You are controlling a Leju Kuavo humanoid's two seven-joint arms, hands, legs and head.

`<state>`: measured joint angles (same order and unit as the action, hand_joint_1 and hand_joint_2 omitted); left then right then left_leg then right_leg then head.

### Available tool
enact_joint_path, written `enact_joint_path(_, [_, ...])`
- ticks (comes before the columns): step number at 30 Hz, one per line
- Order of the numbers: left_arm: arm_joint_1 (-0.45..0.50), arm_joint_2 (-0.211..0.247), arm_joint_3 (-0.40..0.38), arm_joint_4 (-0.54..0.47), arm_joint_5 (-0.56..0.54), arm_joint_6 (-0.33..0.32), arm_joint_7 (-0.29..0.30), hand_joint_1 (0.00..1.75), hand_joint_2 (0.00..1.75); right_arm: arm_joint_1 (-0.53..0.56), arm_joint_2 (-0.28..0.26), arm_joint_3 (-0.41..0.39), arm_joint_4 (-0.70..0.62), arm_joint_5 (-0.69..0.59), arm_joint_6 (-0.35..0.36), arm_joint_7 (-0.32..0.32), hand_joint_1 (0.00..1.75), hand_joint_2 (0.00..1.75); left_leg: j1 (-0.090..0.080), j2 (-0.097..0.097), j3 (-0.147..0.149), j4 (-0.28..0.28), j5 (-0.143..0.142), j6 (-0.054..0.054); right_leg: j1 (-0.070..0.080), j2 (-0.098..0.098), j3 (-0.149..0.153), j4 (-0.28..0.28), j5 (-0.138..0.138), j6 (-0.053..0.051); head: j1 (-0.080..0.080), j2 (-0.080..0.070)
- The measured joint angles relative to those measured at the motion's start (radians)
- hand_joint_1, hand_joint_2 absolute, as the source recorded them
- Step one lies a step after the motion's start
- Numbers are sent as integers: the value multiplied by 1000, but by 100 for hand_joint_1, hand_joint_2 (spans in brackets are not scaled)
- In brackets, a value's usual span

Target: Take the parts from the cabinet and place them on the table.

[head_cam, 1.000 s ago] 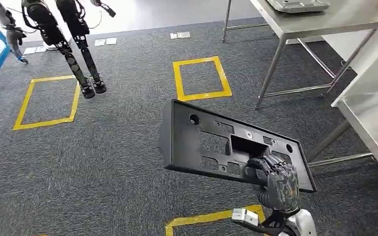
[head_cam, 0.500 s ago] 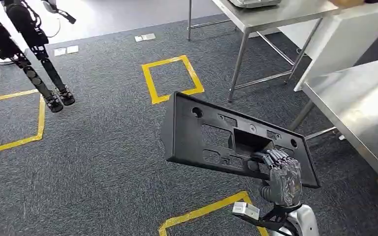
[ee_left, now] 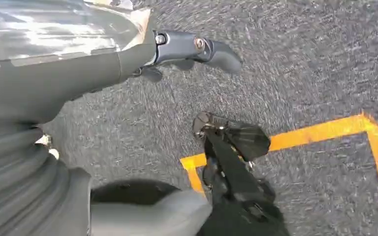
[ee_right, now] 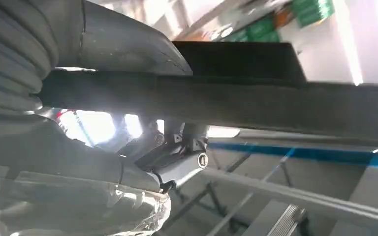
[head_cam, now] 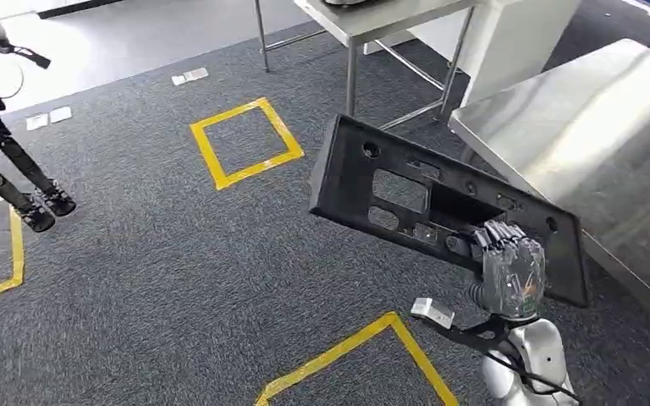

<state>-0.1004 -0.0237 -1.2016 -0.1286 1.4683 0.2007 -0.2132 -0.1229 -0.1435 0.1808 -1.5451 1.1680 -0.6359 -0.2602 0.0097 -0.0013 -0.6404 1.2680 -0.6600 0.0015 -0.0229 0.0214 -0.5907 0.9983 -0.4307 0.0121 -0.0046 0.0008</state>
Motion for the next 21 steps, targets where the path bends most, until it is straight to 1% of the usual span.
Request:
enact_joint_path(1, [1, 0, -3, 0, 0, 0, -1, 0, 175, -10, 1, -5, 14, 15, 0, 5, 175, 175, 0, -1, -31, 54, -8, 0, 2, 13, 0, 0, 2, -2, 1, 0])
enact_joint_path(2, [1, 0, -4, 0, 2, -1, -1, 0, 175, -19, 2, -6, 26, 30, 0, 11, 175, 175, 0, -1, -38, 54, 8, 1, 2, 25, 1, 1, 2, -2, 1, 0])
enact_joint_path(3, [1, 0, -5, 0, 5, -2, -3, 0, 175, -31, 5, -7, 41, 46, 0, 18, 175, 175, 1, -2, -23, 6, 51, 3, 2, 40, 1, 2, 2, -2, 0, 0])
enact_joint_path(4, [1, 0, -5, 0, 8, -2, -9, 0, 175, -42, 9, -7, 55, 60, 1, 20, 175, 175, 3, -8, 12, -77, 105, 5, 2, 54, 2, 3, 2, -2, 0, 0])
enact_joint_path(5, [0, 0, -5, 0, 9, -4, -14, 0, 175, -52, 14, -7, 65, 66, 2, 23, 175, 175, 6, -25, 52, -167, 152, 7, 1, 67, 4, 4, 2, -1, 0, 0])
enact_joint_path(6, [0, 0, -5, 0, 9, -8, -20, 0, 175, -64, 19, -7, 77, 73, 2, 26, 175, 175, 14, -89, 79, -234, 171, 7, 1, 78, -1, 6, 2, 0, 0, 0])
enact_joint_path(7, [1, 0, -5, 0, 10, -10, -26, 0, 175, -79, 23, -7, 90, 79, 3, 29, 175, 175, 14, -100, 81, -248, 167, 6, 12, 88, -9, 14, 4, 5, 2, 0])
enact_joint_path(8, [1, 0, -5, 0, 11, -10, -32, 0, 175, -88, 26, -6, 100, 83, 3, 30, 175, 175, 10, -84, 78, -244, 170, 9, 6, 98, -16, 12, 9, 13, 2, 0])
enact_joint_path(9, [0, 0, -5, 0, 12, -10, -37, 0, 175, -93, 28, -6, 109, 92, 3, 32, 175, 175, 4, -76, 78, -244, 169, 13, 4, 110, -20, 7, 11, 20, 2, 0])
enact_joint_path(10, [0, 0, -5, 0, 14, -10, -44, 0, 175, -96, 31, -6, 118, 101, 3, 35, 175, 175, -1, -65, 80, -245, 172, 18, 2, 121, -21, 2, 16, 28, 2, 0])
enact_joint_path(11, [-1, -3, -5, 0, 15, -10, -51, 0, 175, -100, 30, -6, 129, 108, 3, 35, 175, 175, 9, -46, 82, -262, 184, 35, 9, 121, -34, 10, 14, 35, 2, 0])
enact_joint_path(12, [-2, -3, -5, 0, 16, -10, -55, 0, 175, -103, 31, -5, 140, 112, 3, 38, 175, 175, 2, -36, 84, -265, 188, 42, 8, 57, -48, 40, -2, 30, 3, 0])
enact_joint_path(13, [-1, -1, -5, 0, 16, -10, -61, 0, 175, -113, 31, -4, 150, 118, 3, 38, 175, 175, 1, -21, 82, -265, 188, 47, 11, 14, -80, 106, -38, 23, 15, 0])
enact_joint_path(14, [1, -1, -5, 0, 17, -10, -63, 0, 175, -119, 32, -3, 159, 119, 3, 40, 175, 175, -2, -6, 81, -265, 188, 48, 10, -2, -116, 184, -72, 19, 15, 0])
enact_joint_path(15, [3, -1, -5, 0, 17, -9, -64, 0, 175, -120, 33, -2, 166, 119, 3, 41, 175, 175, -5, 9, 81, -265, 188, 48, 10, -7, -151, 262, -100, 18, 14, 0])
enact_joint_path(16, [5, 0, -5, 0, 17, -9, -64, 0, 175, -120, 33, -2, 173, 119, 3, 41, 175, 175, -6, 23, 79, -264, 187, 49, 10, -8, -175, 318, -114, 21, 15, 0])
enact_joint_path(17, [6, 0, -5, 0, 17, -9, -64, 0, 175, -120, 33, -2, 183, 120, 3, 43, 175, 175, -7, 36, 79, -264, 187, 49, 9, -10, -174, 320, -109, 26, 15, 0])
enact_joint_path(18, [5, -1, -5, 0, 17, -9, -64, 0, 175, -120, 33, -2, 190, 121, 3, 43, 175, 175, -7, 49, 79, -264, 186, 49, 7, -13, -147, 274, -89, 35, 15, 0])
enact_joint_path(19, [5, -1, -5, 0, 18, -8, -66, 0, 175, -121, 33, -2, 195, 122, 3, 44, 175, 175, -7, 61, 80, -264, 185, 47, 6, -21, -99, 188, -58, 44, 16, 0])
enact_joint_path(20, [5, -1, -5, 0, 18, -8, -68, 0, 175, -126, 33, -2, 199, 123, 3, 45, 175, 175, -6, 73, 82, -263, 183, 44, 4, -43, -41, 84, -26, 52, 15, 0])
enact_joint_path(21, [5, -2, -4, 0, 18, -6, -68, 0, 175, -132, 33, -1, 202, 124, 3, 47, 175, 175, -9, 84, 85, -261, 180, 39, 4, -95, -4, 6, -19, 46, 16, 0])
